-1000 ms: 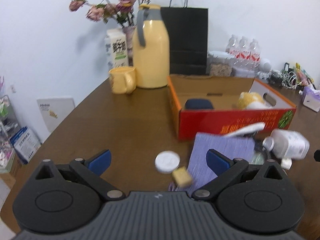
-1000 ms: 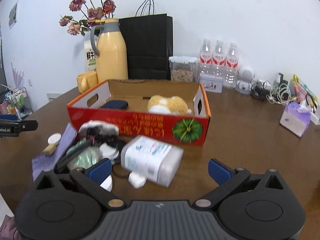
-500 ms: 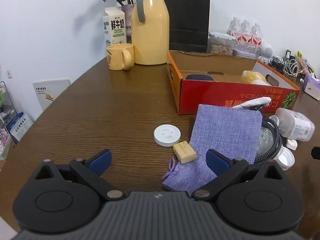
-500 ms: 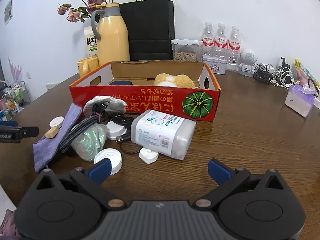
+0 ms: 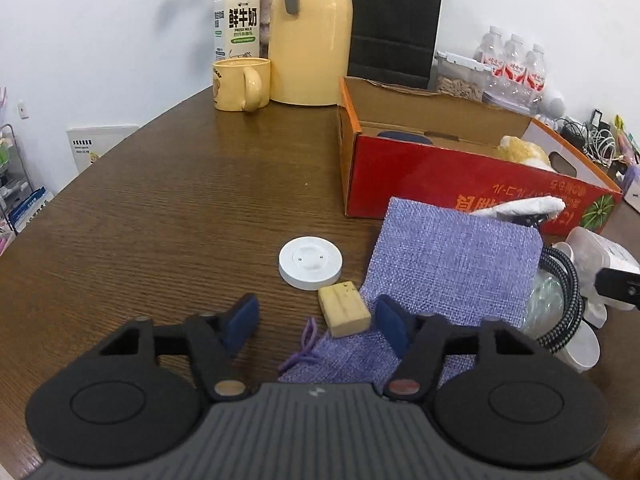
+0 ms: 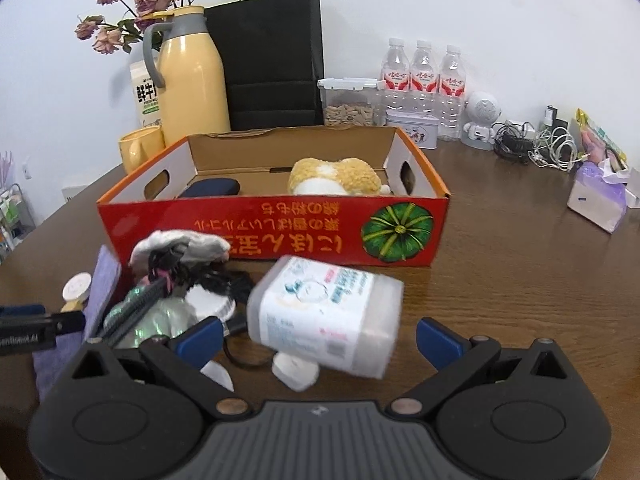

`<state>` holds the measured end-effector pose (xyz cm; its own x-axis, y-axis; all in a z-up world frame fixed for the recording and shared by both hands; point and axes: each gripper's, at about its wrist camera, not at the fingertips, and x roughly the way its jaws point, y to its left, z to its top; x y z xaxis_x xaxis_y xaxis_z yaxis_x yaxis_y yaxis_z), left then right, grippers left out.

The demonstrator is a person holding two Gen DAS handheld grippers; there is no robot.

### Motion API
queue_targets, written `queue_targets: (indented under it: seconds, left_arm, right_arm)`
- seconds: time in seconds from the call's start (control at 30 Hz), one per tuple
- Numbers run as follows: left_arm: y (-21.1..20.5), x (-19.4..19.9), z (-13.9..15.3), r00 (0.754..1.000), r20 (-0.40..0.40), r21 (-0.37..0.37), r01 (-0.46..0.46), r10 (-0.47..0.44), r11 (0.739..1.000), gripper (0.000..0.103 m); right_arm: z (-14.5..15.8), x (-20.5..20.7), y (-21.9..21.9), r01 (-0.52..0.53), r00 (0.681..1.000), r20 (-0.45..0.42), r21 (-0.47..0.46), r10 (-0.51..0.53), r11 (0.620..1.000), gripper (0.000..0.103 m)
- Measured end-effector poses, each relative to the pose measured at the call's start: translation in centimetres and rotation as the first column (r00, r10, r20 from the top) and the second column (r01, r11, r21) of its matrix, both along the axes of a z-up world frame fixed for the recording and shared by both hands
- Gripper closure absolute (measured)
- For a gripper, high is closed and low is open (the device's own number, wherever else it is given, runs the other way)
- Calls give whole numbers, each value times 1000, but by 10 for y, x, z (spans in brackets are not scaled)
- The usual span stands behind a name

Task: Organize objects
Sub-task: 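Grasp the white bottle with the right tool while the left tool grasps the soap bar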

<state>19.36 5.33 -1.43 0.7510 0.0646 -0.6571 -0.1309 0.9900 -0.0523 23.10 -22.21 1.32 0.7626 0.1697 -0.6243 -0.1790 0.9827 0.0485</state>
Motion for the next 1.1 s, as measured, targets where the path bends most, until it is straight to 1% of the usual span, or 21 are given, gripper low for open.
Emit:
queue_targets:
  seconds: [0.03, 0.07, 0.1, 0.33, 0.53, 0.63, 0.7, 0.87, 1.1]
  left_arm:
    - [0, 0, 0, 1000, 3, 2, -3, 3, 1000, 55]
    - [0, -2, 0, 1000, 5, 3, -5, 5, 1000, 70]
    - [0, -2, 1, 1000, 7, 0, -3, 3, 1000, 79]
    - [2, -4, 2, 1000, 18, -13, 1, 0, 1000, 80]
    - [3, -5, 3, 1000, 23, -22, 1, 0, 1000, 80]
    - [3, -7, 6, 999, 32, -24, 3, -2, 1000, 80]
    - [3, -8, 7, 999, 38, -24, 3, -2, 1000, 80]
    - [4, -12, 11, 999, 52, -22, 5, -4, 1000, 80]
    - [3, -16, 18, 997, 79, -14, 21, -20, 1000, 80]
  right_arm:
    - [-1, 3, 2, 6, 1000, -2, -4, -6, 1000, 0]
    - [-2, 7, 4, 16, 1000, -5, -10, -16, 1000, 0]
    - [-4, 11, 6, 32, 999, -10, -19, -32, 999, 0]
    - [-12, 25, 5, 99, 995, -24, -18, -99, 995, 0]
    - [-17, 31, 0, 121, 992, -45, -10, -121, 993, 0]
    - [-18, 32, -2, 126, 991, -46, -1, -126, 992, 6]
    - [-18, 30, -6, 116, 992, -48, 26, -115, 993, 19]
    - [-18, 24, -15, 102, 995, -30, 66, -100, 993, 19]
    - [-12, 11, -25, 90, 995, 29, 75, -92, 993, 20]
